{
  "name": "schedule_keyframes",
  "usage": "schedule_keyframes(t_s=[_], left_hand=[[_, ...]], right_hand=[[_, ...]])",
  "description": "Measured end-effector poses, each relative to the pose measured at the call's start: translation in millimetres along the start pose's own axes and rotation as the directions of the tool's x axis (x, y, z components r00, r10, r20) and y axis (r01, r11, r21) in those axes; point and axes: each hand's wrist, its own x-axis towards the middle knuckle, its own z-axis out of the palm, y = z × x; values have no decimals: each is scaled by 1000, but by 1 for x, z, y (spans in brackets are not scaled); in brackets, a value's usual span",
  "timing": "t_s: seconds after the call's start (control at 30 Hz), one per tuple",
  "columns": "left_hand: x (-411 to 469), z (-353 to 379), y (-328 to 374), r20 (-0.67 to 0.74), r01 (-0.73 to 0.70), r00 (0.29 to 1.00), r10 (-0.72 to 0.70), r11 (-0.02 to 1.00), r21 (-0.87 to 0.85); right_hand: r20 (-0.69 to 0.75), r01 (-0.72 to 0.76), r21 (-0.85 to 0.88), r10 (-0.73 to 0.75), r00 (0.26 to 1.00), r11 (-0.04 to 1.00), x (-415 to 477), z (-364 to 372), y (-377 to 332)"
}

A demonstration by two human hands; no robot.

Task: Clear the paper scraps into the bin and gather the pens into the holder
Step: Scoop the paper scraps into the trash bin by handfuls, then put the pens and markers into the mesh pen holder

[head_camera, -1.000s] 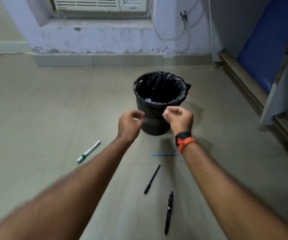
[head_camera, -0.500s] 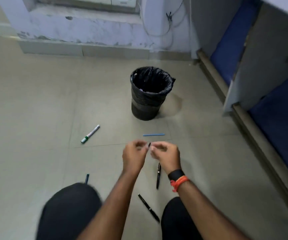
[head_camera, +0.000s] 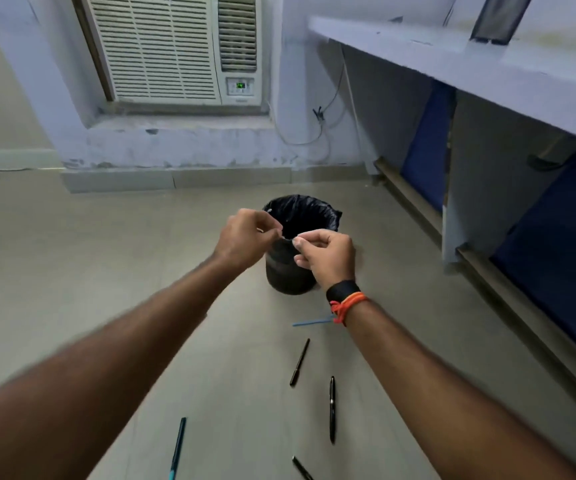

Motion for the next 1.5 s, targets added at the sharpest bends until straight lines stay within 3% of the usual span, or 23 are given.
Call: schedule_keyframes(t_s=[0.23, 0.43, 0.7, 0.9, 1.03, 1.23, 1.5], left_hand=[[24, 16, -18, -69, 199, 976, -209, 971, -131], [-12, -35, 22, 12, 353, 934, -357, 920, -171], [-5, -184, 211, 42, 367, 929, -368, 899, -239], [15, -272, 343, 70, 361, 932, -356, 890, -277], [42, -296, 401, 86, 335, 942, -325, 897, -287], [97, -260, 453, 130, 333, 942, -308, 895, -297], [194, -146, 474, 274, 465, 869, -413, 870, -163]], right_hand=[[13, -142, 108, 141, 990, 984, 30, 23, -6], [63, -292, 149, 286, 956, 945, -16, 17, -60], [70, -457, 183, 452, 889, 870, -73, -28, -289], [-2, -433, 173, 440, 898, 885, -76, -70, -461], [-47, -352, 178, 365, 930, 919, -48, -101, -531], [-125, -292, 231, 326, 937, 928, 13, -155, -558], [-283, -319, 92, 332, 900, 943, 164, -236, -491]])
